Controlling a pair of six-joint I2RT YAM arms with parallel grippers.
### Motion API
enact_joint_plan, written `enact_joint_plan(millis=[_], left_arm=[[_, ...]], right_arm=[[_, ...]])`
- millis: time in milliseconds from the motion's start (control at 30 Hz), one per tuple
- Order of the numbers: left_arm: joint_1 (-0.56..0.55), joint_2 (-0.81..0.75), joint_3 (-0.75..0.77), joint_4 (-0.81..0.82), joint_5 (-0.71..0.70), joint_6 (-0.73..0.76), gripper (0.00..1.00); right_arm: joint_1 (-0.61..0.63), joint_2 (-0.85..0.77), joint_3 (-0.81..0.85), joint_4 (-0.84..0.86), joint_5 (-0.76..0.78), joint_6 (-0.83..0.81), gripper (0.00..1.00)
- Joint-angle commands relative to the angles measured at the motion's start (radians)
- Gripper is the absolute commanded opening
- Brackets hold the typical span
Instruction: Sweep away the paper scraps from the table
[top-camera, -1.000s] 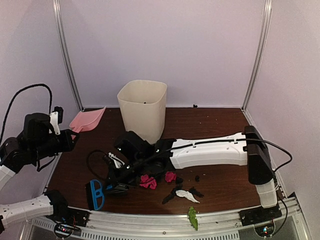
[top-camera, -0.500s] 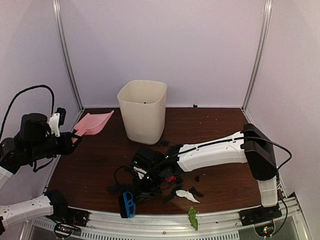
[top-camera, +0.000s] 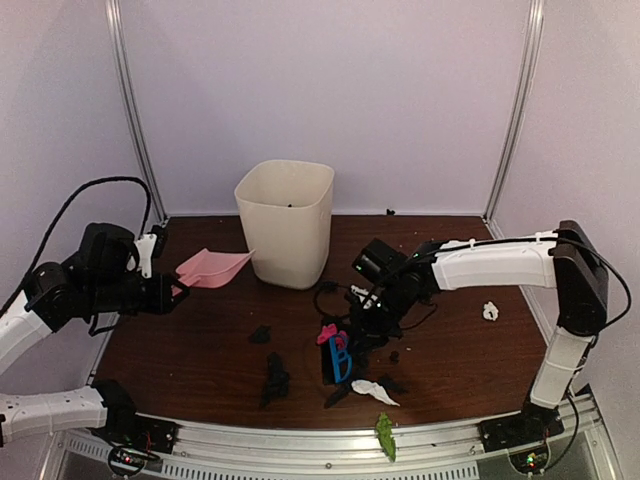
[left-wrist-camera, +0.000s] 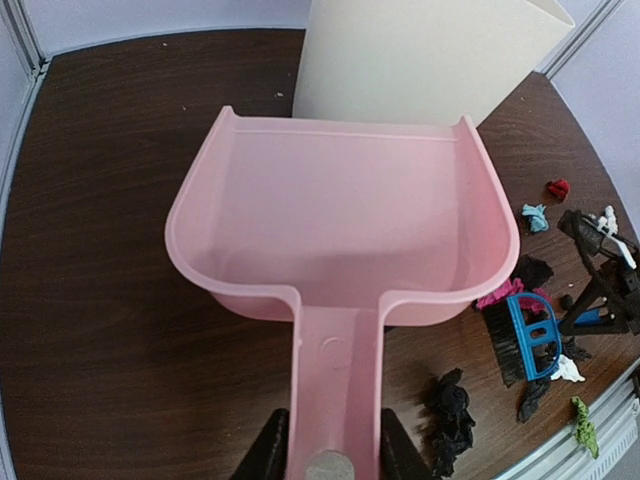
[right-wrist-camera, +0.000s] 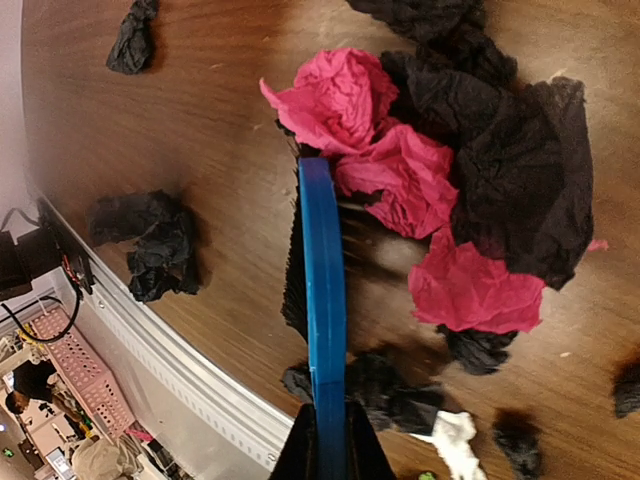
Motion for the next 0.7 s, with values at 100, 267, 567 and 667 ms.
enact_joint_plan(millis=[100, 267, 567, 667], left_arm=[[-0.049, 0.053, 0.012, 0.078, 0.034, 0.047, 0.14], [-0.068, 0.047, 0.031, 0.057, -0.002, 0.043, 0.13], [-0.068, 0.056, 0.04, 0.059, -0.138, 0.004, 0.11], [-0.067, 0.063, 0.044, 0.06, -0.161, 0.005, 0.11]], right_arm=[[-0.186, -0.019, 0.024, -0.216, 0.109, -0.28, 0.0], [-0.227, -0.043, 0.094, -0.303, 0.071, -0.386, 0.0], [-0.053, -0.051, 0.216, -0.156, -0.255, -0.362, 0.0], [0.012, 0.016, 0.243, -0.066, -0.263, -0.287, 0.0]])
